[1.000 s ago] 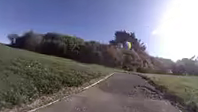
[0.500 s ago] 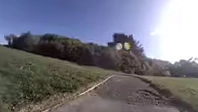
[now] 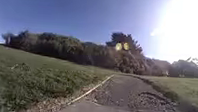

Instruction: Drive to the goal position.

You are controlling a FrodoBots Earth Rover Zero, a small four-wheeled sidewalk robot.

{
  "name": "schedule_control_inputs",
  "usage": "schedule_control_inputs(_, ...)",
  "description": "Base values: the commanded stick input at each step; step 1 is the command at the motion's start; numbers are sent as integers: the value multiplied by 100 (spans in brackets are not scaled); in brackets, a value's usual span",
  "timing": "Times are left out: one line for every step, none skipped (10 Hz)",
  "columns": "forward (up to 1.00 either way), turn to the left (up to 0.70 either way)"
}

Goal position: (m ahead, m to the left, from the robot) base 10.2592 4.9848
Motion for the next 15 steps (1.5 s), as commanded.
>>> schedule_control_inputs(50, 0)
schedule_control_inputs(50, 0)
schedule_control_inputs(50, 0)
schedule_control_inputs(50, 0)
schedule_control_inputs(50, 0)
schedule_control_inputs(50, 0)
schedule_control_inputs(50, 0)
schedule_control_inputs(50, -27)
schedule_control_inputs(50, -27)
schedule_control_inputs(50, -10)
schedule_control_inputs(50, 0)
schedule_control_inputs(50, 0)
schedule_control_inputs(50, -14)
schedule_control_inputs(50, -27)
schedule_control_inputs(50, -27)
